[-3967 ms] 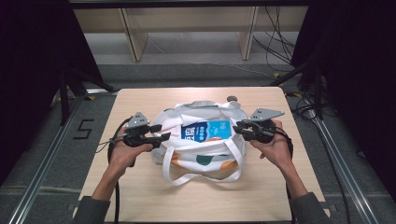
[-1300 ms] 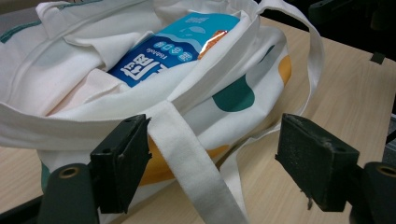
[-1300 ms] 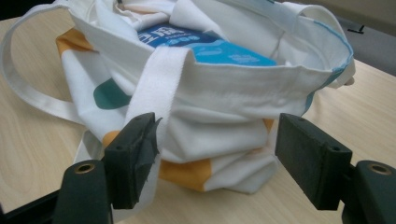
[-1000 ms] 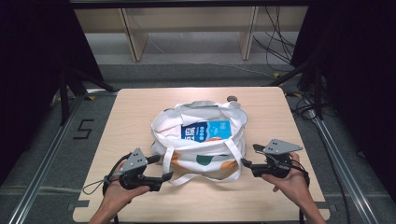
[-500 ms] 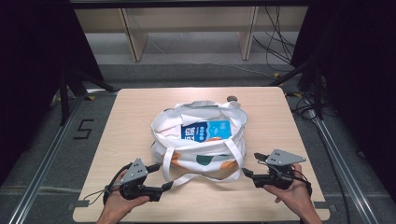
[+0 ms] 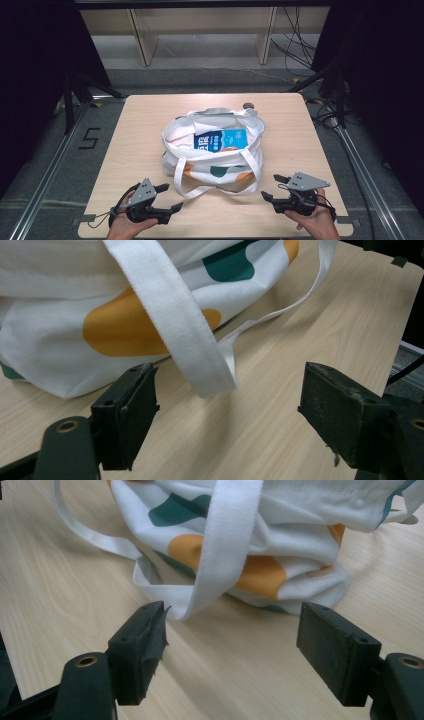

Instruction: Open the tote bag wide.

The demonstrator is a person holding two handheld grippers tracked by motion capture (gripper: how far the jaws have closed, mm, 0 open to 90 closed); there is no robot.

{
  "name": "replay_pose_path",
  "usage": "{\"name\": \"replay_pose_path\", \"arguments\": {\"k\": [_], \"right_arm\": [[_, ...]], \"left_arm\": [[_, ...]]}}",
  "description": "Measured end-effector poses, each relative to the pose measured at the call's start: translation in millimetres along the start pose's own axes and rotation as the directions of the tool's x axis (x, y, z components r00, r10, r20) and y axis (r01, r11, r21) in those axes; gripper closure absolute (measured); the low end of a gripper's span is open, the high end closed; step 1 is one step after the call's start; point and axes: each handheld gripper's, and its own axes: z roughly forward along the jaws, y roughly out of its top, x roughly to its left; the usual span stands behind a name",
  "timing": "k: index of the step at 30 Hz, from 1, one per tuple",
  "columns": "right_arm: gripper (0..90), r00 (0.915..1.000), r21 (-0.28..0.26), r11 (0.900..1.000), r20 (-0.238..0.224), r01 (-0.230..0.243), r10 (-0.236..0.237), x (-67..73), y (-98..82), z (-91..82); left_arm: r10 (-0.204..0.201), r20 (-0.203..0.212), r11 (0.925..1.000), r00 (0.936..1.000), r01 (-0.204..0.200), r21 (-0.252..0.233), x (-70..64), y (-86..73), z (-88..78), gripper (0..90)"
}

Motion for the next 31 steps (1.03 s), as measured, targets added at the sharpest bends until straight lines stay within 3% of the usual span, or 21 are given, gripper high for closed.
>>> {"name": "replay_pose_path", "arguments": {"k": [1,2,3,5,7,8,9,11,12,13,15,16,17,18,20,21,22,23,25,27,31], "right_arm": [[28.7,0.9999,-0.009,1.000,-0.003,0.014,-0.014,-0.2,-1.0,-0.1],[28.4,1.0000,0.002,1.000,-0.003,-0.008,0.008,2.6,-2.1,-0.4],[28.3,0.9998,0.002,1.000,-0.015,0.016,-0.016,1.5,-3.1,0.4],[28.3,0.9997,-0.008,1.000,-0.013,0.023,-0.023,1.4,-5.6,1.7],[28.3,0.9995,0.022,0.999,-0.015,0.026,-0.026,5.5,-13.4,2.4],[28.0,0.9995,0.032,0.999,-0.019,0.027,-0.026,6.4,-15.1,2.9],[27.9,0.9997,0.046,0.999,-0.021,0.012,-0.011,9.0,-17.4,2.7],[27.9,0.9987,0.044,0.998,-0.033,0.039,-0.038,7.4,-20.5,2.7],[27.8,0.9994,0.047,0.999,-0.027,0.022,-0.020,8.8,-21.9,1.8],[27.9,0.9991,0.042,0.999,-0.028,0.034,-0.033,7.8,-22.6,1.8],[27.8,0.9991,0.041,0.999,-0.026,0.033,-0.032,8.0,-23.5,1.7],[27.8,0.9990,0.048,0.998,-0.030,0.035,-0.034,7.9,-23.7,1.5],[27.9,0.9994,0.053,0.998,-0.032,0.015,-0.014,9.9,-24.0,1.4],[27.9,0.9989,0.049,0.998,-0.035,0.033,-0.031,9.1,-24.1,2.3],[27.9,0.9988,0.052,0.998,-0.032,0.038,-0.036,8.8,-24.3,3.0],[27.9,0.9987,0.052,0.998,-0.029,0.043,-0.041,8.5,-24.5,3.5],[27.9,0.9987,0.052,0.998,-0.029,0.043,-0.041,8.4,-24.5,3.6],[27.9,0.9991,0.053,0.998,-0.030,0.032,-0.030,9.8,-24.7,3.6],[27.9,0.9987,0.055,0.998,-0.029,0.043,-0.041,8.5,-24.5,3.6],[27.9,0.9988,0.062,0.998,-0.039,0.031,-0.029,8.5,-24.8,4.0],[27.8,0.9986,0.067,0.997,-0.047,0.029,-0.026,8.4,-24.9,4.5]], "left_arm": [[0.006,-0.003,1.0000,1.0000,-0.006,0.005,-0.1,-0.7,-0.3,22.0],[0.027,0.000,0.9996,0.9996,-0.027,0.002,1.1,-1.6,-0.2,22.0],[0.027,0.000,0.9996,0.9996,-0.027,0.002,1.1,-1.6,-0.2,22.0],[0.021,0.005,0.9998,0.9998,-0.021,0.003,0.7,-4.4,0.5,22.0],[0.003,-0.006,0.9999,1.0000,-0.003,0.010,-2.9,-9.5,3.3,21.8],[0.022,-0.007,0.9996,0.9997,-0.022,0.018,-3.3,-10.4,3.9,21.8],[0.019,-0.015,0.9997,0.9997,-0.019,0.016,-5.8,-11.4,5.0,21.7],[0.021,-0.009,0.9997,0.9997,-0.021,0.012,-6.8,-12.2,6.4,21.6],[0.021,-0.004,0.9997,0.9998,-0.021,0.014,-9.5,-13.0,8.5,21.2],[0.021,-0.004,0.9997,0.9998,-0.021,0.014,-9.5,-13.0,8.5,20.9],[0.048,-0.012,0.9982,0.9988,-0.048,0.037,-8.4,-13.4,9.8,20.9],[0.031,-0.002,0.9993,0.9995,-0.031,0.023,-9.4,-13.7,10.9,20.9],[0.061,-0.012,0.9975,0.9980,-0.061,0.037,-7.2,-13.5,10.0,20.9],[0.064,-0.002,0.9975,0.9979,-0.064,0.030,-6.4,-13.5,10.6,20.8],[0.062,-0.004,0.9977,0.9981,-0.061,0.029,-6.3,-13.6,10.7,20.6],[0.027,-0.009,0.9993,0.9996,-0.027,0.025,-8.0,-14.4,11.1,20.7],[0.026,-0.014,0.9993,0.9996,-0.026,0.026,-8.0,-14.5,11.1,20.7],[0.056,-0.015,0.9973,0.9983,-0.055,0.048,-5.2,-14.2,10.7,20.6],[0.027,-0.016,0.9992,0.9995,-0.027,0.030,-6.6,-15.2,12.6,20.4],[0.033,-0.025,0.9985,0.9991,-0.031,0.045,-5.3,-15.4,12.0,20.3],[0.035,-0.023,0.9989,0.9991,-0.034,0.031,-4.8,-15.7,13.4,20.3]]}}
